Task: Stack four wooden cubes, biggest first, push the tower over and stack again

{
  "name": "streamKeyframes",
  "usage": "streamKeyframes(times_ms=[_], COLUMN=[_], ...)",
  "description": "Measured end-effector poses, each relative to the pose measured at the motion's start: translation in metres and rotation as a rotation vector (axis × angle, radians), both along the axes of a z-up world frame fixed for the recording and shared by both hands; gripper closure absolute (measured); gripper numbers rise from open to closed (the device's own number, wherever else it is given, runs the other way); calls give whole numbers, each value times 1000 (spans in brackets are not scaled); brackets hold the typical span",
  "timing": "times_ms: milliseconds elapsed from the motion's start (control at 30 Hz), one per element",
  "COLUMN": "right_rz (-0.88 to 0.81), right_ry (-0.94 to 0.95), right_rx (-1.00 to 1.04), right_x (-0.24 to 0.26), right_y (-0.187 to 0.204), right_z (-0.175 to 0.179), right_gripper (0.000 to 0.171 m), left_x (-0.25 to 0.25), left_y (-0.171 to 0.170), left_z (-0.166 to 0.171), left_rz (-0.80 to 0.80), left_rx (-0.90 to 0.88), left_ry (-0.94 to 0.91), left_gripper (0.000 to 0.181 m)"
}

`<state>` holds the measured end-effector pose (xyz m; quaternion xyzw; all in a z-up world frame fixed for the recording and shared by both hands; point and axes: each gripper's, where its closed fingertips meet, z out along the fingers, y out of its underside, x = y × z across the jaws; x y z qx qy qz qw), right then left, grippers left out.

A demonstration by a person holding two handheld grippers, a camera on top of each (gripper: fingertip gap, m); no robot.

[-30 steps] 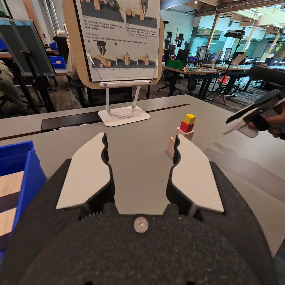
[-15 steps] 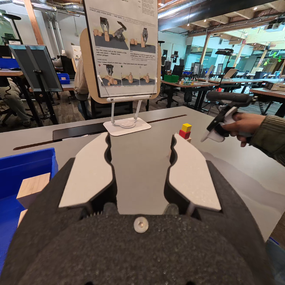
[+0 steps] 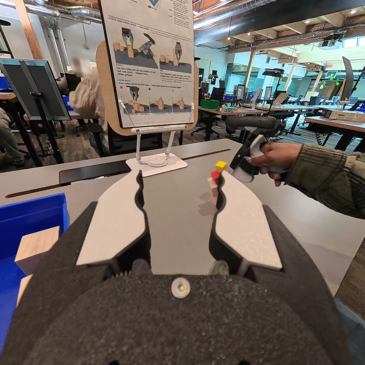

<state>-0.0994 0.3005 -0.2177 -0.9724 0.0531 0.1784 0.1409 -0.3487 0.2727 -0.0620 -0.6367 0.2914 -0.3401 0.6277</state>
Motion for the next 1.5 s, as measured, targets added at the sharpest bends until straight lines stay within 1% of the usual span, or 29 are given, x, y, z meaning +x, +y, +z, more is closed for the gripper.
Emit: streamKeyframes(times_ms=[133, 333, 500, 667, 933, 1100, 1233, 1400, 1500], right_rz=[65, 77, 89, 97, 103, 132, 131, 154, 179], right_ry=[0, -22, -12, 2, 41, 36, 57, 20, 19], right_rx=[34, 69, 139, 240, 297, 379, 401, 467, 540], right_x=[-18, -11, 0, 11, 26, 38, 50, 66, 70], right_y=[7, 3, -11, -32, -65, -72, -74, -76, -78], right_z=[9, 15, 20, 27, 25, 21, 19, 21, 26], right_gripper=[171, 171, 171, 171, 171, 171, 171, 160, 148], left_x=[2, 5, 10, 15, 30, 42, 54, 67, 77], left_y=[0, 1, 0, 0, -2, -3, -4, -5, -7], left_z=[-3, -6, -10, -16, -29, -41, -49, -61, -69], left_rz=[-22, -37, -63, -76, -119, -143, -166, -180, -195], left_rx=[-16, -10, -17, -24, -33, -33, -39, -40, -44], left_ry=[-3, 16, 28, 50, 92, 132, 150, 176, 197], left_gripper=[109, 110, 109, 109, 108, 108, 107, 107, 107])
